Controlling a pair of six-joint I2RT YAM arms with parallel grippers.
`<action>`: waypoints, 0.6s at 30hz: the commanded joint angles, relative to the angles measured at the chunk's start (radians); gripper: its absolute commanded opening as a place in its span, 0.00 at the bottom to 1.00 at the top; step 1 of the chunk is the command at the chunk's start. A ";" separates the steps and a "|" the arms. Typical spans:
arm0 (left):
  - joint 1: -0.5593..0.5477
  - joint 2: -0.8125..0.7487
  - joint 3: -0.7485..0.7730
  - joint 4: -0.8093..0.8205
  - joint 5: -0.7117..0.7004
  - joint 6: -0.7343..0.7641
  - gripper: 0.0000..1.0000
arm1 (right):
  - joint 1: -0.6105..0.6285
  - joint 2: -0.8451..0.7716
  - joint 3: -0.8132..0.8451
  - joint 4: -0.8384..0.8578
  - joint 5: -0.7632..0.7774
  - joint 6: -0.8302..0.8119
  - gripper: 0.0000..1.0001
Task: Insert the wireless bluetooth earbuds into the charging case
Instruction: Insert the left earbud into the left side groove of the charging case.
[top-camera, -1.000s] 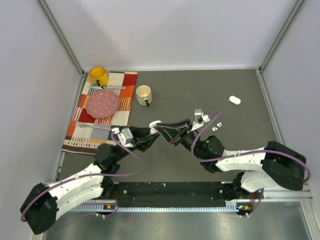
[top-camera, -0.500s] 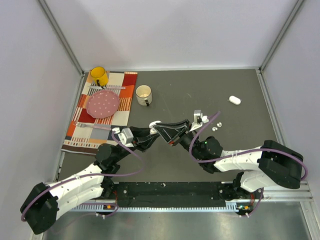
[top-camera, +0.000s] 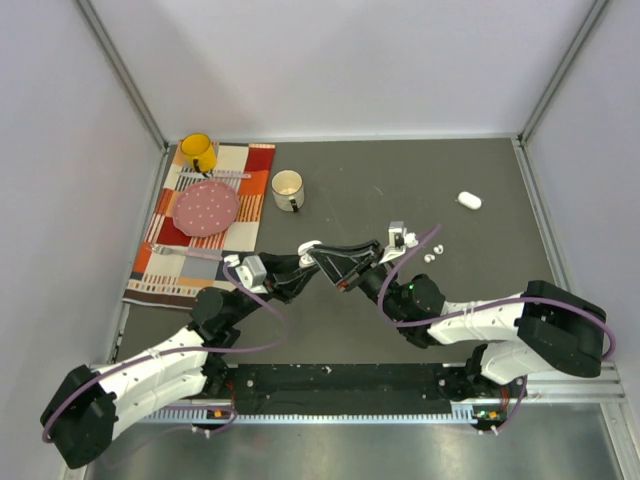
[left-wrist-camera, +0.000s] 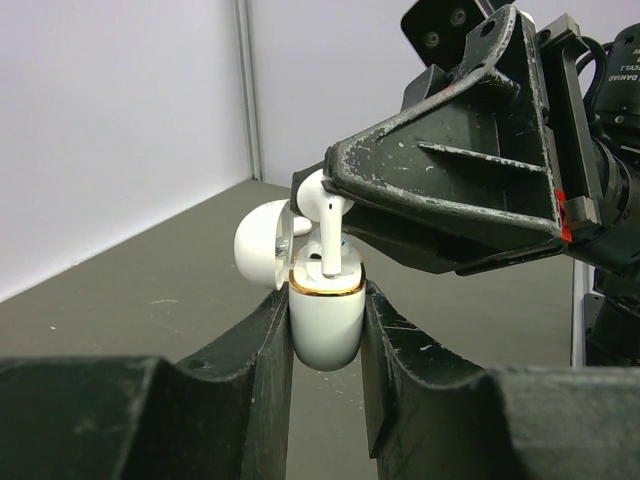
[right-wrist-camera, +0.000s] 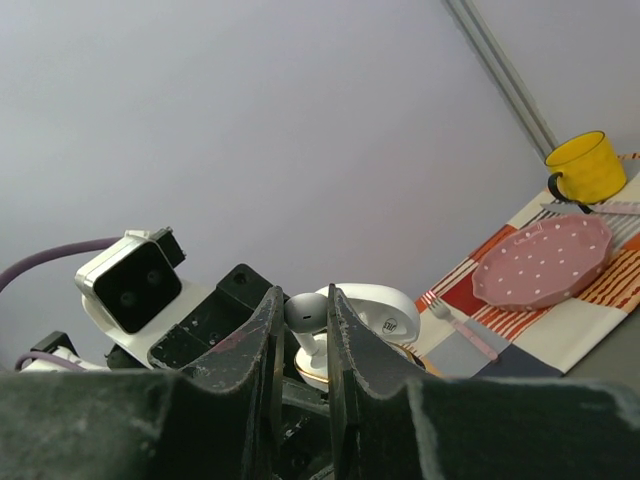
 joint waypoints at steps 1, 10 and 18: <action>-0.006 -0.029 0.016 0.180 0.023 -0.005 0.00 | 0.005 0.013 -0.015 0.170 0.080 -0.046 0.00; -0.006 -0.023 0.019 0.180 0.035 -0.004 0.00 | 0.017 0.013 -0.014 0.147 0.110 -0.046 0.00; -0.005 -0.031 0.012 0.169 0.021 -0.004 0.00 | 0.020 0.001 -0.003 0.165 0.087 -0.068 0.00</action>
